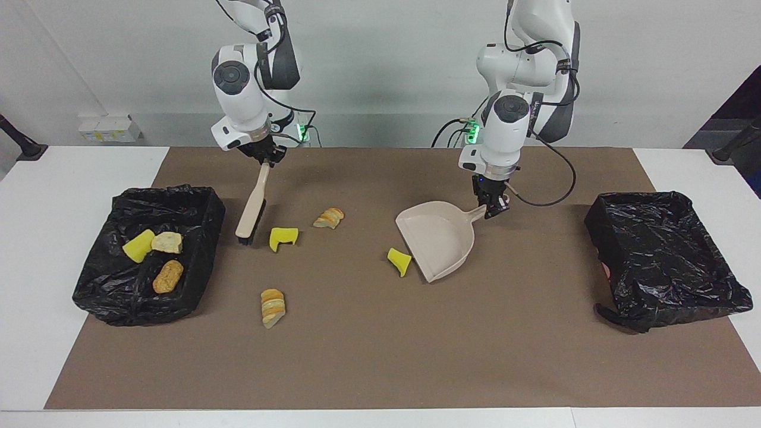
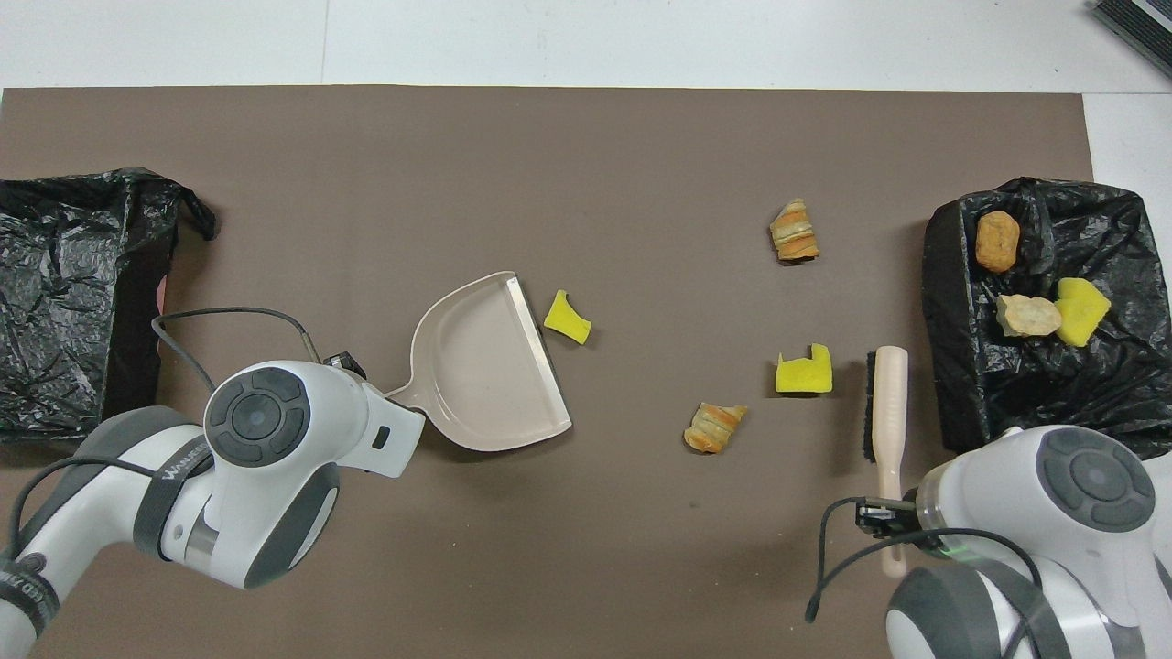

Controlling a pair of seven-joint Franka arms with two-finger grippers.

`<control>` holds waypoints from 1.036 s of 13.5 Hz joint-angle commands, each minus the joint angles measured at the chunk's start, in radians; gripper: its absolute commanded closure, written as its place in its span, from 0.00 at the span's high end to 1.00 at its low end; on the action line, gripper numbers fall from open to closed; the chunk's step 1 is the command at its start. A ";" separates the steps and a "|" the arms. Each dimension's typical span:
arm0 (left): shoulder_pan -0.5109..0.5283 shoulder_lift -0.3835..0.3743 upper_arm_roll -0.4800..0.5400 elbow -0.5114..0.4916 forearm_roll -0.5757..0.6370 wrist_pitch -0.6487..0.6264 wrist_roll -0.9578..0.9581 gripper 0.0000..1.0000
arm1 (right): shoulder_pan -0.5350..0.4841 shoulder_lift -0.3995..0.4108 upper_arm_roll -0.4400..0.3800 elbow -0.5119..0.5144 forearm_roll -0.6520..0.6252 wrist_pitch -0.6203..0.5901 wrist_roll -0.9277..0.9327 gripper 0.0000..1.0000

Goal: Sweep and dump trash in bin
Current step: 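Move the brush with the right gripper to the farther sponge pieces, then sweep sponge and bread pieces toward the dustpan with the right gripper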

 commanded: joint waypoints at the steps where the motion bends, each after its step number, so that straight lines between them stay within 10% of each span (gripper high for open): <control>1: -0.010 -0.006 0.010 -0.020 -0.012 0.028 -0.014 0.00 | 0.005 -0.043 0.018 -0.051 0.001 0.036 0.057 0.00; 7: -0.007 -0.003 0.010 -0.019 -0.012 0.038 -0.015 0.00 | 0.247 0.099 0.019 -0.046 0.099 0.199 0.332 0.00; 14: -0.007 -0.003 0.010 -0.020 -0.012 0.035 -0.049 0.00 | 0.310 0.410 0.024 0.299 0.190 0.266 0.346 0.00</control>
